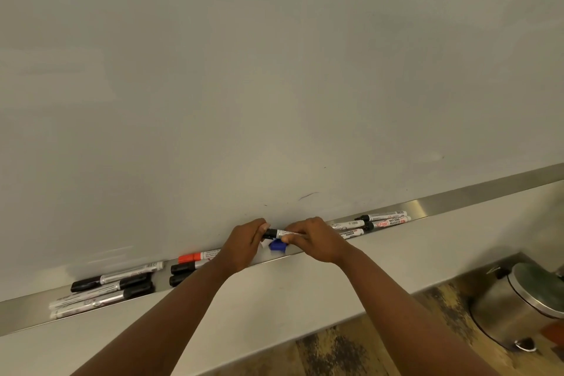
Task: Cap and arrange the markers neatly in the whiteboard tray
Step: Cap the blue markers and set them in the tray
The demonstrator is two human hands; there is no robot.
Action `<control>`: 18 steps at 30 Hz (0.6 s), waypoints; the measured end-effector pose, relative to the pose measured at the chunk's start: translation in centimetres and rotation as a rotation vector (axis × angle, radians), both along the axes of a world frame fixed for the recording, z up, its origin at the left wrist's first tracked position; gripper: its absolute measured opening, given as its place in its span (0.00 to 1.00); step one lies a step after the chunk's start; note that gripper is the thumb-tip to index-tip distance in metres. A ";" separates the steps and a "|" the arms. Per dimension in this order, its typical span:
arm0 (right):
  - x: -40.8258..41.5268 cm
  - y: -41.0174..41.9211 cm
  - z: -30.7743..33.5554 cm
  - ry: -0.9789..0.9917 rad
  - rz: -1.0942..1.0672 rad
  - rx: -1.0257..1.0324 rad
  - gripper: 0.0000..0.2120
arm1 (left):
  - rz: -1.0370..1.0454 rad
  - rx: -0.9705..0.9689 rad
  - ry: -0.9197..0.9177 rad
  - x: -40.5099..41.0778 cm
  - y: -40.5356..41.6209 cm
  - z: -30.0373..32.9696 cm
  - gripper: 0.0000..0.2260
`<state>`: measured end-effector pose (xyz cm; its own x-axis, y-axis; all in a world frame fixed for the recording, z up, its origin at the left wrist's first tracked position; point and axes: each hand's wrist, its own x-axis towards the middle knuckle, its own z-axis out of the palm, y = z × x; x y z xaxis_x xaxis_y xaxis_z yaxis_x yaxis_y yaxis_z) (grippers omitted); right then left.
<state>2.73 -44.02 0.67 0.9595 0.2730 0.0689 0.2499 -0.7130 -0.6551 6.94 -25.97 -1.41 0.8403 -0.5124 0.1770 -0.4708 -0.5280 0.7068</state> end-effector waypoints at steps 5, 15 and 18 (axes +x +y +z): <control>0.2 0.0 0.6 0.217 -0.007 0.094 0.11 | -0.048 0.025 -0.046 -0.4 0.2 -0.4 0.15; 0.1 -1.7 -1.3 0.017 -0.004 -0.173 0.11 | 0.009 0.139 -0.128 -0.9 0.4 -1.1 0.15; -0.4 -2.1 -2.3 -0.079 -0.017 -0.223 0.11 | 0.131 0.249 -0.268 -0.8 0.7 -1.0 0.19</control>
